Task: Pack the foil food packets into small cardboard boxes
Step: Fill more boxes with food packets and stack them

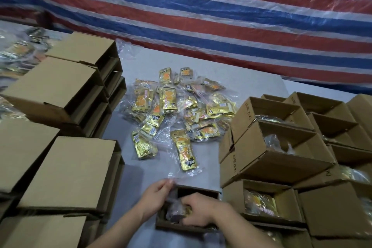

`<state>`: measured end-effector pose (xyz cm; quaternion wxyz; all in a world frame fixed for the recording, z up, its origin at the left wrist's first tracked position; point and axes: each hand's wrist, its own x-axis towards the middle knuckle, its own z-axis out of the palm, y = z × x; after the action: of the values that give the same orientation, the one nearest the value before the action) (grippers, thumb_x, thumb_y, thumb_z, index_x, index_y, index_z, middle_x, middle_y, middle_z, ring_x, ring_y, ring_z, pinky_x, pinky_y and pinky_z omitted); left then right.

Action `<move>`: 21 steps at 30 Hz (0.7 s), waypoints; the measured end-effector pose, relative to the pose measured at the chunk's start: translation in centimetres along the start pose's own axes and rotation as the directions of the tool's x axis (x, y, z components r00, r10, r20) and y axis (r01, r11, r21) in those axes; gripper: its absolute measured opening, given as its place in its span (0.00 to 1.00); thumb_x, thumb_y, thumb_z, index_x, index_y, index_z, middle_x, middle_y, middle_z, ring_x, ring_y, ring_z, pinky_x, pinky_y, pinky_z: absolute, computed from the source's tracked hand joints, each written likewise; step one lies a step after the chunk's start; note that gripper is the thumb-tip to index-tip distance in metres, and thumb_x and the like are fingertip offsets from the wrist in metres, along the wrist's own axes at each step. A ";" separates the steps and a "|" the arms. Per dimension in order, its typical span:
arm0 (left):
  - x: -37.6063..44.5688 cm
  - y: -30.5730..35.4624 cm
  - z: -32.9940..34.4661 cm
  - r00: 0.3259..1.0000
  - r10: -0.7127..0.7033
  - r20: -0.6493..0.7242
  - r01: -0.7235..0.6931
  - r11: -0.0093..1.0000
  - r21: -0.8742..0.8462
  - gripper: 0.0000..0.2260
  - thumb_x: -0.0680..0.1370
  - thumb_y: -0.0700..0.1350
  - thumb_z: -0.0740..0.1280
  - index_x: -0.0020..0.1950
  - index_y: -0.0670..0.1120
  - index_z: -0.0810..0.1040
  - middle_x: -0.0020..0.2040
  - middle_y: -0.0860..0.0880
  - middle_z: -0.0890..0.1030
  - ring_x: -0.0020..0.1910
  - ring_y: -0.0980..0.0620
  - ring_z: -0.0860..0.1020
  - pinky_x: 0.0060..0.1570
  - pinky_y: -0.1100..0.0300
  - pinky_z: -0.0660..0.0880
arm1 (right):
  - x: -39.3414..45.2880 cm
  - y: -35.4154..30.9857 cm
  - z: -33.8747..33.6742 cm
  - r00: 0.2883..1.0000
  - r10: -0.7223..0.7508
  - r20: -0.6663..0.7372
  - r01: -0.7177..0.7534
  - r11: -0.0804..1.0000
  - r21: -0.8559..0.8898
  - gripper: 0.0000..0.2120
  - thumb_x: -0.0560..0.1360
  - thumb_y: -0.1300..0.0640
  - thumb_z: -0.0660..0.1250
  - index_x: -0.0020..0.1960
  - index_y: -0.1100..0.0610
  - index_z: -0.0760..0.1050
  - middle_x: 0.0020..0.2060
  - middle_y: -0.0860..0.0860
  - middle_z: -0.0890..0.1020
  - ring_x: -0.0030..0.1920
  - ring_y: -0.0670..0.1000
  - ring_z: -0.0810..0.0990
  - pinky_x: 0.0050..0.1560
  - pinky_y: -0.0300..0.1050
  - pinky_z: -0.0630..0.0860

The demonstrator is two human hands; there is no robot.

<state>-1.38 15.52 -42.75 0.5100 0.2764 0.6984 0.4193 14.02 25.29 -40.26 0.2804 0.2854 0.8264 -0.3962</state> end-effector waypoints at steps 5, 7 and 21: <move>0.2 -0.9 0.0 0.999 0.029 -0.022 -0.028 0.999 0.025 0.13 0.82 0.51 0.62 0.47 0.46 0.83 0.42 0.54 0.82 0.43 0.60 0.77 0.46 0.70 0.72 | 3.8 -0.2 2.4 0.992 0.117 0.038 -0.105 0.964 -0.243 0.24 0.77 0.58 0.67 0.72 0.54 0.66 0.66 0.60 0.74 0.65 0.63 0.74 0.65 0.52 0.71; 0.2 -0.9 0.0 0.999 0.053 0.004 -0.053 0.997 0.059 0.15 0.81 0.52 0.62 0.46 0.44 0.82 0.40 0.51 0.80 0.43 0.57 0.77 0.47 0.65 0.72 | 4.7 0.0 3.3 0.985 0.163 0.050 -0.142 0.949 -0.282 0.30 0.77 0.58 0.68 0.76 0.53 0.62 0.68 0.60 0.73 0.69 0.62 0.72 0.70 0.54 0.69; 0.0 -0.7 0.1 0.996 0.083 -0.011 -0.082 0.994 0.069 0.11 0.82 0.48 0.62 0.48 0.46 0.81 0.43 0.49 0.81 0.45 0.56 0.76 0.49 0.65 0.72 | 2.8 -1.0 2.1 0.972 0.229 0.051 -0.227 0.973 -0.038 0.28 0.80 0.39 0.51 0.75 0.51 0.67 0.74 0.55 0.69 0.73 0.57 0.68 0.70 0.44 0.62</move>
<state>-1.24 15.20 -43.35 0.4775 0.3195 0.7038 0.4178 11.90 23.73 -42.86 0.3510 0.3629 0.7863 -0.3561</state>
